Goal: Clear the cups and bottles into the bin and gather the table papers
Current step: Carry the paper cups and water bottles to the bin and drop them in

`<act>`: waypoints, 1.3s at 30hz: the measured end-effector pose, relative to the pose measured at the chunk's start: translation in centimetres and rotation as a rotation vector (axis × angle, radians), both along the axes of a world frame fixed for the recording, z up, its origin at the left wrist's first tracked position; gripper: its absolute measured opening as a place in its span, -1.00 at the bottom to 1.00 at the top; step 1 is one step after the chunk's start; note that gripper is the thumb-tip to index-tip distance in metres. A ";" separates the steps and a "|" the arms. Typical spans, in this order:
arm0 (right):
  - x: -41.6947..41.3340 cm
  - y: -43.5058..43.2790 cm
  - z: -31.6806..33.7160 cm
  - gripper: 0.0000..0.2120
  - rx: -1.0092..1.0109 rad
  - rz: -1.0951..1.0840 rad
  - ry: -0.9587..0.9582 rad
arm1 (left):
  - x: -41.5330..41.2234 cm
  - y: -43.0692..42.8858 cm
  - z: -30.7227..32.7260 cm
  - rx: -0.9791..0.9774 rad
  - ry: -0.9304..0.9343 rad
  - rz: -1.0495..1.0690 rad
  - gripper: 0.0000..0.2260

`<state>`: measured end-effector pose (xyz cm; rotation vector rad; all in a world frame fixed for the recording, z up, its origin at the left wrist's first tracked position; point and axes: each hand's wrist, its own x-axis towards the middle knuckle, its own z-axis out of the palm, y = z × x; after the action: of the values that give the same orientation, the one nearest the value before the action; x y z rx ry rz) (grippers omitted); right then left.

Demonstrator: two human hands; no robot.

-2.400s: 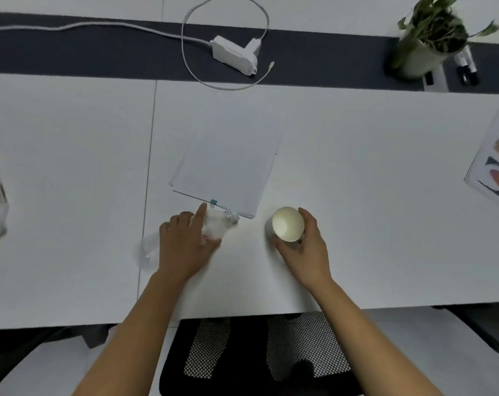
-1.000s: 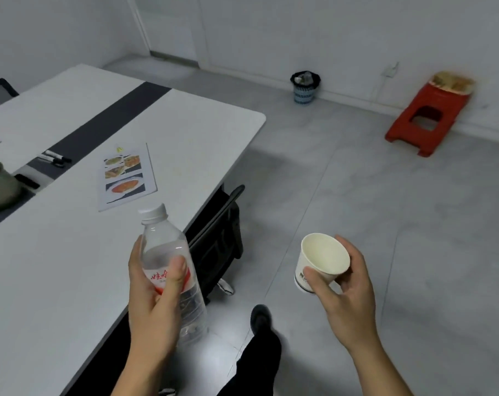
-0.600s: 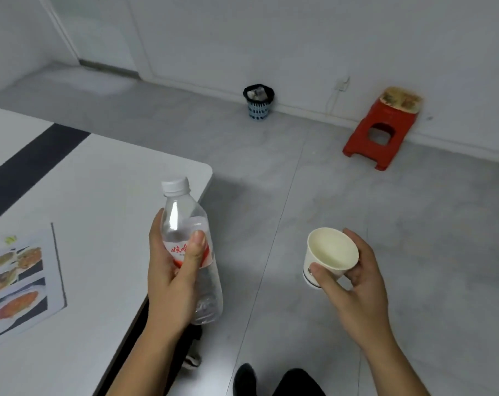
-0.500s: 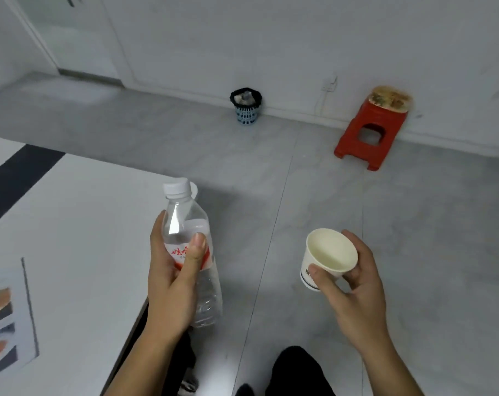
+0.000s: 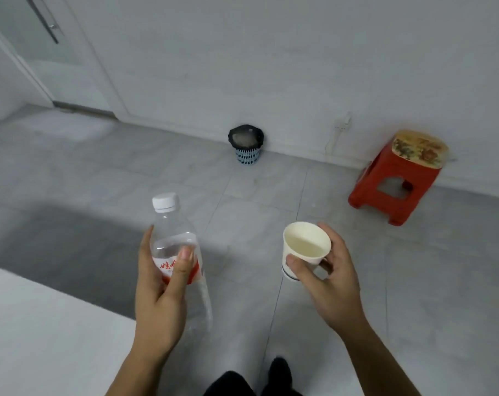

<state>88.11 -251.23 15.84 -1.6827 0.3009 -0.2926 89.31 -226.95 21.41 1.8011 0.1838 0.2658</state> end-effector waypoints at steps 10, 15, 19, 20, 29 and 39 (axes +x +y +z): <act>30.7 -0.7 -2.3 -0.23 -0.079 0.111 -0.005 | 27.8 -1.3 -4.1 -0.106 0.058 0.149 -0.43; 45.5 -2.3 -0.6 -0.20 -0.114 0.059 0.002 | 44.8 -2.5 -2.7 -0.146 0.068 0.087 -0.37; 55.1 -4.4 0.6 -0.19 -0.062 -0.009 0.021 | 56.9 -4.5 -1.2 -0.082 0.046 -0.008 -0.29; 57.4 -5.0 0.6 -0.21 -0.044 -0.032 0.029 | 59.6 -5.1 -1.1 -0.075 0.046 -0.021 -0.29; 81.6 -10.8 -6.1 -0.25 0.013 -0.022 0.116 | 82.8 -12.1 -6.4 -0.056 0.131 -0.007 -0.58; 106.9 -16.4 -8.5 -0.24 -0.062 0.186 0.290 | 104.5 -17.0 -7.7 -0.074 0.215 0.108 -0.49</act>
<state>195.03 -267.63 7.32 -1.8010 0.3495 0.0826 193.81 -243.95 13.68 1.7470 0.4388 0.1387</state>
